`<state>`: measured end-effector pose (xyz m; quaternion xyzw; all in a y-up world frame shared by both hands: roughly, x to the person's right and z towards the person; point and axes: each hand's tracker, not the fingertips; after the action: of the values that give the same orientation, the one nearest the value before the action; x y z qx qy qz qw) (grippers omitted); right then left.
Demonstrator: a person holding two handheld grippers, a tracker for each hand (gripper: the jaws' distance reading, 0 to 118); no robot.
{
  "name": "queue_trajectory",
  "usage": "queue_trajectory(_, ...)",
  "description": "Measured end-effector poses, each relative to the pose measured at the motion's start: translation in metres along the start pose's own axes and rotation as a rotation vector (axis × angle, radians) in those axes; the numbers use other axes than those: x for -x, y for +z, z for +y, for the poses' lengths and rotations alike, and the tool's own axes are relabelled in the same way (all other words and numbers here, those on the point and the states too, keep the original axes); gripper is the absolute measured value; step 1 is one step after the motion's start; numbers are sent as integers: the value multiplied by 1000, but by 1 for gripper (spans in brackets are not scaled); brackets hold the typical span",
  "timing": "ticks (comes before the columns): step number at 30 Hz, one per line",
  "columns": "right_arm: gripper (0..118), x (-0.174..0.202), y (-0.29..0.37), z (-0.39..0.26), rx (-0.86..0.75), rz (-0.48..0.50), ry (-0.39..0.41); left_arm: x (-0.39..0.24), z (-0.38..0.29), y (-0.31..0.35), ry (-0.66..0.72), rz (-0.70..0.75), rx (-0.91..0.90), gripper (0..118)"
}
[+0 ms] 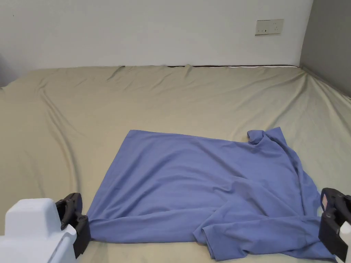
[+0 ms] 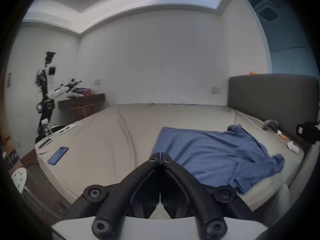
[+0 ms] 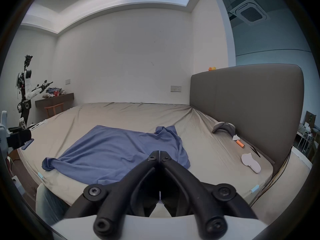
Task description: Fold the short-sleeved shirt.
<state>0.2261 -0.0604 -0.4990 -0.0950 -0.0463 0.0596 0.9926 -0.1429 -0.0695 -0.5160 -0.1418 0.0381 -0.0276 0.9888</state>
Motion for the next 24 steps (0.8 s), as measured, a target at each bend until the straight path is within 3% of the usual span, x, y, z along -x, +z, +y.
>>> queue_trajectory(2,0,-5,-7,-13,124,76,-97,2,-2,-7,-14,-14,50,0)
queue_trajectory(3,0,-6,-7,-15,89,56,-64,3,-4,-12,-25,1,78,0)
queue_trajectory(8,0,-13,-18,-27,174,52,-102,18,-33,-60,-60,-2,279,1)
queue_trajectory(9,0,-13,-20,-27,187,48,-108,22,-38,-71,-69,-13,340,20)
queue_trajectory(12,0,-19,-29,-39,230,39,-141,27,-65,-113,-89,-31,522,114)
queue_trajectory(13,0,-21,-32,-38,246,36,-154,27,-70,-120,-119,-31,536,115)
queue_trajectory(20,0,-28,-50,-43,278,-1,-153,27,-79,-151,-192,-1,541,106)
queue_trajectory(21,0,-28,-53,-39,281,-2,-144,27,-79,-150,-191,-6,503,89)
queue_trajectory(22,0,-28,-54,-39,280,-5,-139,28,-77,-147,-179,-29,449,60)
queue_trajectory(23,0,-29,-55,-39,279,-9,-139,28,-77,-147,-160,-39,431,24)
queue_trajectory(24,0,-30,-56,-39,279,-9,-142,28,-76,-150,-147,-47,448,1)
